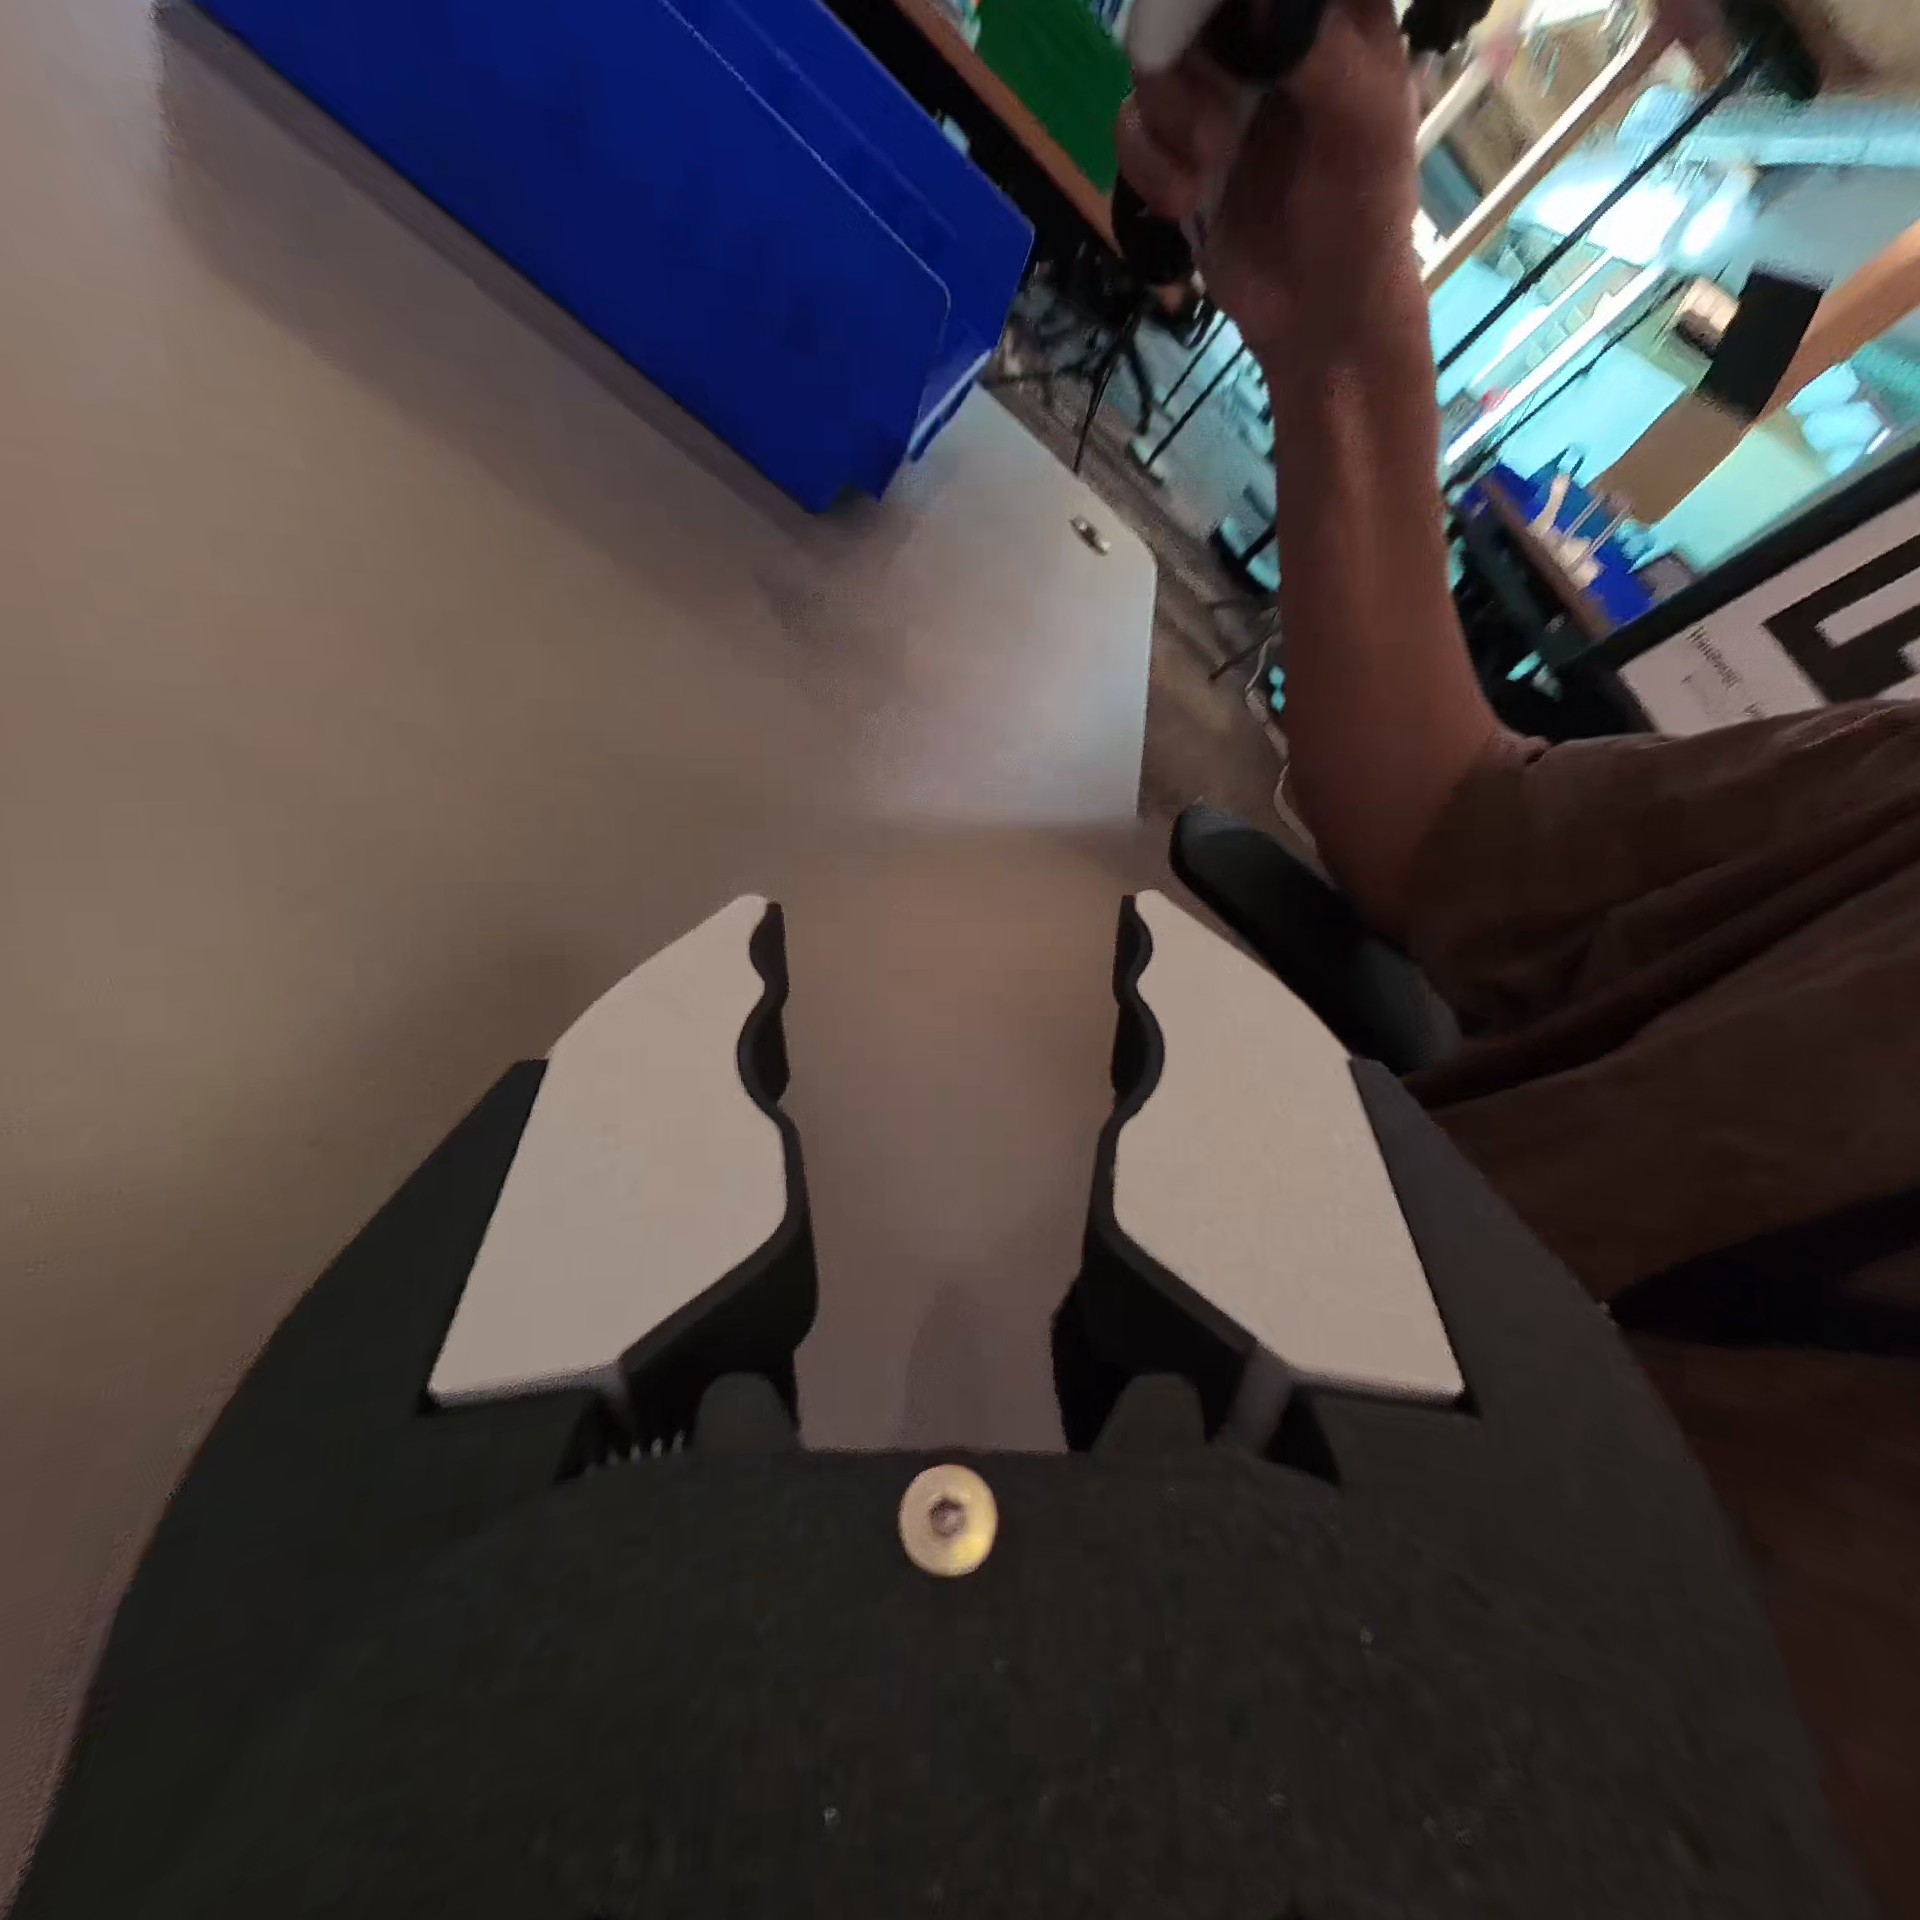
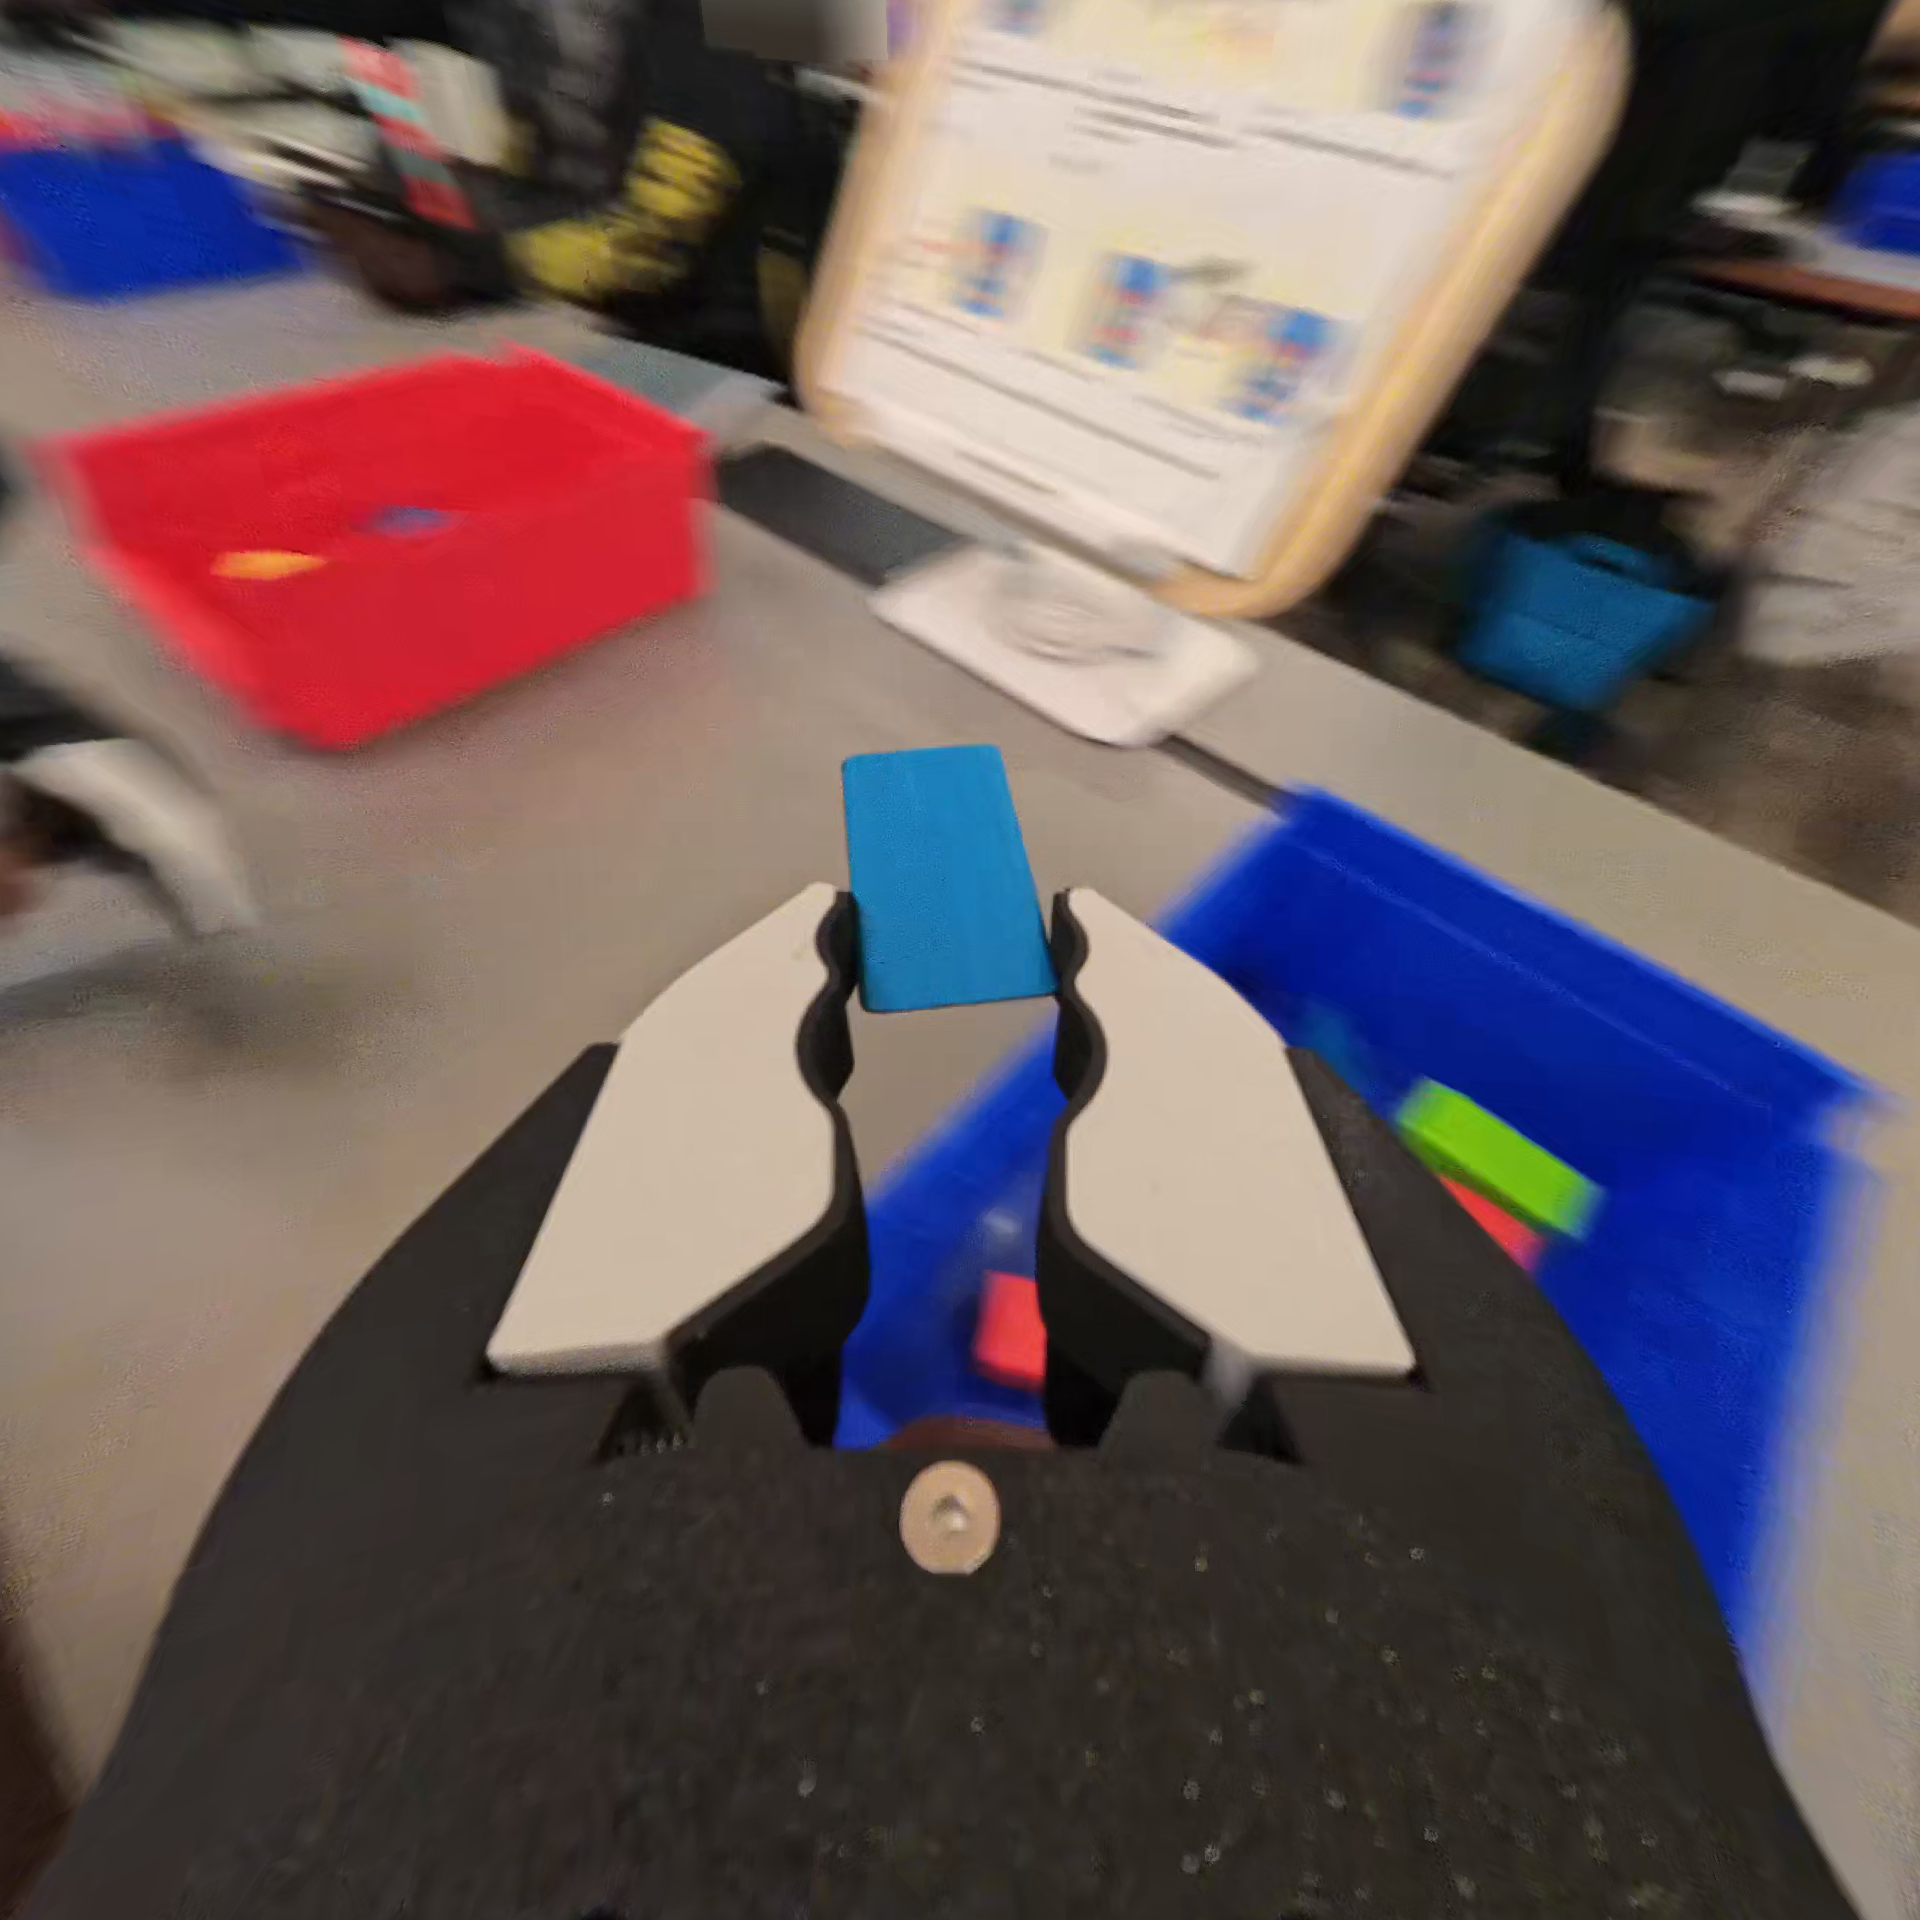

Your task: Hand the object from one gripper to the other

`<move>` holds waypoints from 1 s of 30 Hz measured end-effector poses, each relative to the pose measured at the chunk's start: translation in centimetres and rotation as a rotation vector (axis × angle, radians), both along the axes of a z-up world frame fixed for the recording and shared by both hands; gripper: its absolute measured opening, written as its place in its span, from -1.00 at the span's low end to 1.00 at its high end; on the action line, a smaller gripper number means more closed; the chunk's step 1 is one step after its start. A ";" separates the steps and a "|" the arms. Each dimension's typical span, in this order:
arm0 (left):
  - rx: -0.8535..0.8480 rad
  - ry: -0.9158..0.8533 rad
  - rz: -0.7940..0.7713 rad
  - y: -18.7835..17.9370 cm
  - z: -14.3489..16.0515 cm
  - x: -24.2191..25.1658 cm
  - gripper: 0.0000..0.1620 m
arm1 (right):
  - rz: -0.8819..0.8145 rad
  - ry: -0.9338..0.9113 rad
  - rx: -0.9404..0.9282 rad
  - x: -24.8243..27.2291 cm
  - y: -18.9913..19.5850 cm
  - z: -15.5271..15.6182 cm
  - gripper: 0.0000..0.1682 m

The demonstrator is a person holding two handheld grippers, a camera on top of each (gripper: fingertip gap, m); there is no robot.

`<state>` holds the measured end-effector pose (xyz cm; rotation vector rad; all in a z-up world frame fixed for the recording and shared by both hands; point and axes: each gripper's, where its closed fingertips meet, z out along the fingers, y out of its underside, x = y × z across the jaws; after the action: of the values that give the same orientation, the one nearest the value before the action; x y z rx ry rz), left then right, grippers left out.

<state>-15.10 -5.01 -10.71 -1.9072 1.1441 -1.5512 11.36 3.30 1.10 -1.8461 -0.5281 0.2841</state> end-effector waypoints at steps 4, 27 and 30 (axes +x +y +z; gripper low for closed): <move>-0.108 -0.050 -0.006 -1.2 -0.6 0.1 -0.29 | -0.344 -0.106 -0.129 10.9 2.8 -2.4 -0.58; -0.010 0.063 -0.064 -1.0 -2.8 -0.9 -0.35 | -0.459 -0.141 -0.543 12.2 6.1 -15.9 -0.58; -0.014 0.075 -0.066 -1.0 -3.1 -1.0 -0.35 | -0.501 -0.193 -0.577 13.5 5.5 -16.5 -0.58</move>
<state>-16.07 -6.02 -13.76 -1.9706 1.2429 -1.5374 24.89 8.76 -15.36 -2.5086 -0.0925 -0.0977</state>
